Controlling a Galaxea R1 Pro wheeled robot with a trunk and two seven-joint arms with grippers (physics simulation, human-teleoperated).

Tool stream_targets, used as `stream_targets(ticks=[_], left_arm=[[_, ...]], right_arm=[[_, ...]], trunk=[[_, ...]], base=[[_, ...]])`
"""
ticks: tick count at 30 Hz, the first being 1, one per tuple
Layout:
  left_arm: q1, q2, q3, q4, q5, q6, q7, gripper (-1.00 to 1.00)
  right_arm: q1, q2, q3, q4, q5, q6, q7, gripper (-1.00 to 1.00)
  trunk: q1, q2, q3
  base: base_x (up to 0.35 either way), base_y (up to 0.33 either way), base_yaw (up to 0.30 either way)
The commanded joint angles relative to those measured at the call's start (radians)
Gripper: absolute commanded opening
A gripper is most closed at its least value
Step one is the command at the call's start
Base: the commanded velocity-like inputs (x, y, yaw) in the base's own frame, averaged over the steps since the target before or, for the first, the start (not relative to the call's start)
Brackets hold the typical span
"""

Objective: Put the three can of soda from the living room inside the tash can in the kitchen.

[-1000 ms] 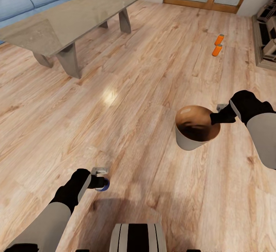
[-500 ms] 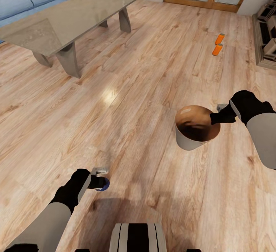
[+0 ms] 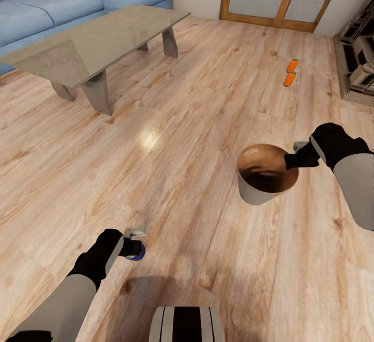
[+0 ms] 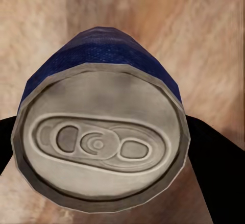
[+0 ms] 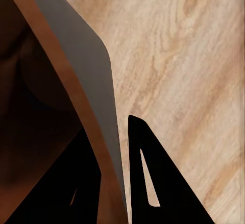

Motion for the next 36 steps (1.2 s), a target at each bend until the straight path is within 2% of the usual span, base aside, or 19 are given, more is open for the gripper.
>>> stream_targets(ticks=[1, 10, 15, 17, 19, 22, 25, 30, 36], left_arm=[[0.000, 0.000, 0.000, 0.000, 0.000, 0.000, 0.000, -1.00], [0.000, 0.001, 0.000, 0.000, 0.000, 0.009, -0.007, -1.00], [0.001, 0.005, -0.002, -0.004, 0.001, 0.045, -0.058, -1.00], [0.000, 0.006, -0.003, -0.004, -0.002, 0.057, -0.098, -1.00], [0.000, 0.006, -0.003, -0.005, -0.002, 0.075, -0.106, -1.00], [-0.003, 0.008, -0.005, -0.023, -0.001, 0.136, -0.118, -1.00], [-0.006, 0.011, -0.005, -0.060, -0.002, 0.160, -0.120, -1.00], [-0.009, 0.015, -0.006, -0.182, -0.004, 0.236, -0.123, -1.00], [-0.009, 0.015, -0.006, -0.263, -0.007, 0.236, -0.123, -1.00]], right_arm=[[0.000, 0.000, -0.001, 0.000, -0.011, 0.002, 0.002, -1.00], [0.003, 0.001, 0.004, -0.001, -0.013, 0.002, 0.003, -1.00], [0.010, 0.009, 0.003, 0.002, -0.017, 0.002, 0.003, -1.00], [0.042, 0.026, 0.002, 0.002, -0.022, 0.002, 0.003, -1.00], [0.057, 0.044, -0.001, 0.002, -0.022, 0.002, 0.003, -1.00], [0.099, 0.080, -0.003, 0.002, -0.023, 0.002, 0.000, -1.00], [0.122, 0.097, -0.004, 0.001, -0.022, 0.002, -0.001, -1.00], [0.167, 0.127, -0.004, -0.001, -0.023, 0.002, -0.003, -1.00], [0.200, 0.151, -0.003, -0.009, -0.021, 0.002, -0.005, -1.00]], trunk=[[0.000, 0.000, 0.004], [-0.004, 0.002, 0.039], [-0.007, 0.004, 0.058], [-0.008, 0.004, 0.066], [-0.009, 0.004, 0.074], [-0.020, 0.025, 0.083], [-0.032, 0.046, 0.092], [-0.051, 0.081, 0.108], [-0.074, 0.123, 0.127]], base=[[0.000, 0.000, 0.000], [0.000, 0.000, 0.000], [0.000, 0.000, 0.000], [0.000, 0.000, 0.000], [0.000, 0.000, 0.000], [0.000, 0.000, 0.000], [0.000, 0.000, 0.000], [0.000, 0.000, 0.000], [0.000, 0.000, 0.000]])
